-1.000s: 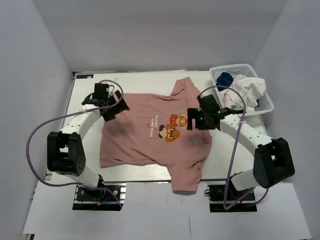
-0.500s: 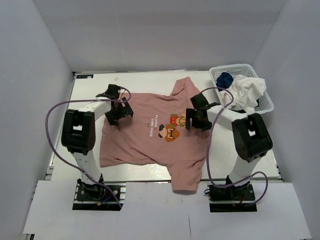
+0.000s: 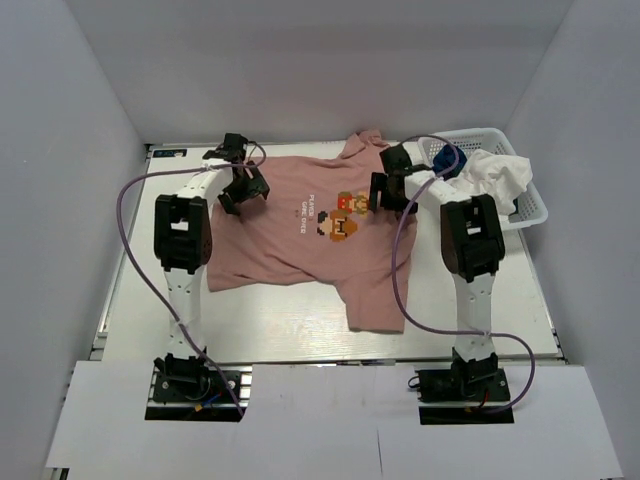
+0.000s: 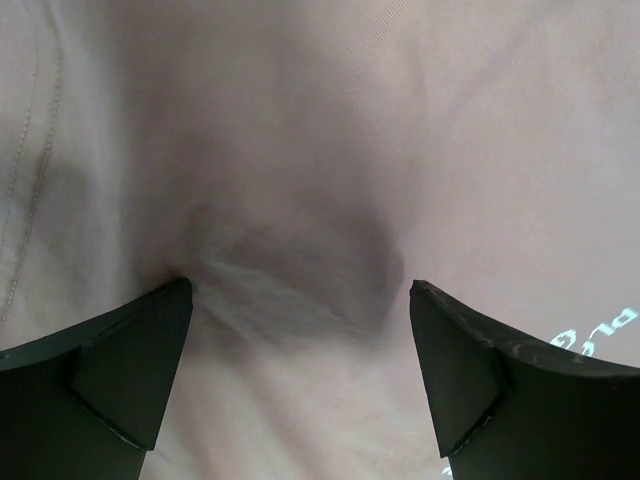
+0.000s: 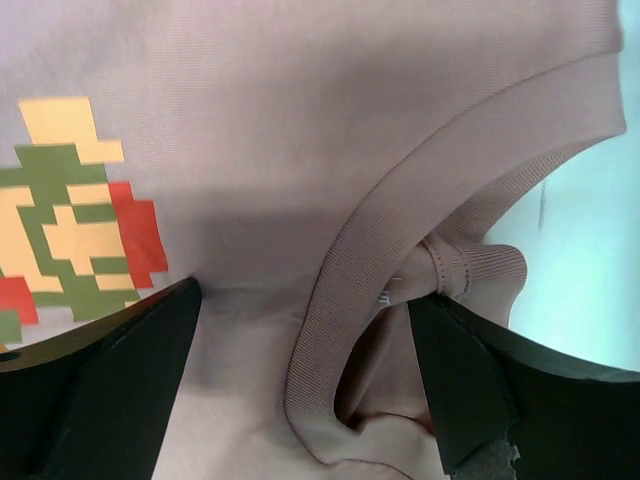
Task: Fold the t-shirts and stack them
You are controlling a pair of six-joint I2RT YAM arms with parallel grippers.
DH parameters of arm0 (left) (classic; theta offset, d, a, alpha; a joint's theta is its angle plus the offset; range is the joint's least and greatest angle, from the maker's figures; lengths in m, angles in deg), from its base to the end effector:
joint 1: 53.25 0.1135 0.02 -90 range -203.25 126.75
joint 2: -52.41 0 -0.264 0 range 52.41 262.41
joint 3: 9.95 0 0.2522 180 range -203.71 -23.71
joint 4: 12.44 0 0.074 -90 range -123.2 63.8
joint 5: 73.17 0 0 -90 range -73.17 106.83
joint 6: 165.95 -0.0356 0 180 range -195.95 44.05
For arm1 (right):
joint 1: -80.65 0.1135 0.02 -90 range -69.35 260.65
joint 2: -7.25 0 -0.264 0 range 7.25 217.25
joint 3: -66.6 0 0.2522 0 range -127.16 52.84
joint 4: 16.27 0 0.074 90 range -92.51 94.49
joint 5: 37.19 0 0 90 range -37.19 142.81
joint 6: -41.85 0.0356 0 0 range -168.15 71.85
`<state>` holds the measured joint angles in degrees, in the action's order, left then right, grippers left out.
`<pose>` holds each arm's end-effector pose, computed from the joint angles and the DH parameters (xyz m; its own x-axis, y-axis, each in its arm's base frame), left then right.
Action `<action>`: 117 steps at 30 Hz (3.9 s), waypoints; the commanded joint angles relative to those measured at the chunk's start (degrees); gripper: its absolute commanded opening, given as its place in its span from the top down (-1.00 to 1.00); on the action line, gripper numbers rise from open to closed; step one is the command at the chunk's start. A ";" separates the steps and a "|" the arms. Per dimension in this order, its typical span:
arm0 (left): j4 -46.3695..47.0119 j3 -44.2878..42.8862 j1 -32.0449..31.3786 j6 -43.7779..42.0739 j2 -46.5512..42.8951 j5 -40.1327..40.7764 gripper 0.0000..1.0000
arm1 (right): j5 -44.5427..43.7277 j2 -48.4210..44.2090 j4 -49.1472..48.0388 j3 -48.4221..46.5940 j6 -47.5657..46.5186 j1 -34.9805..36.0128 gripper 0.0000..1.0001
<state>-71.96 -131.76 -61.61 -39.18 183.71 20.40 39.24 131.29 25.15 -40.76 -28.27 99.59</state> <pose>0.4774 -0.0679 0.1680 -0.8136 -0.4843 -0.3217 -0.4544 0.8749 -0.1679 0.4442 0.1436 0.1677 -0.8226 0.0672 -0.5647 0.0866 0.9962 -0.0076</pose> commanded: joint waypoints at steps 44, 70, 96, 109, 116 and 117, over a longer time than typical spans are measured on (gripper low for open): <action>14.03 64.27 7.92 16.49 -45.78 1.61 1.00 | 0.99 -64.11 1.87 58.97 9.92 22.89 -0.80; 0.15 66.47 7.92 12.80 -60.45 7.22 1.00 | 11.71 -70.17 16.98 58.45 16.94 29.74 1.00; 0.05 41.35 7.92 10.95 -42.72 3.81 1.00 | 1.78 -42.24 10.84 19.79 2.99 14.74 1.00; 0.31 25.62 10.21 9.54 -27.09 4.95 1.00 | 6.80 -26.76 8.81 2.73 -6.95 6.47 1.00; 1.64 20.08 10.21 7.52 -20.31 4.95 0.82 | 7.15 -16.93 11.00 -4.81 -9.24 4.44 1.00; 1.64 19.38 10.21 7.52 -18.82 5.82 0.35 | 5.84 -14.39 11.53 -5.97 -9.51 4.00 0.93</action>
<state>-71.59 -109.16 -51.58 -30.74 164.00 24.95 45.76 113.13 36.15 -41.90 -35.27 104.88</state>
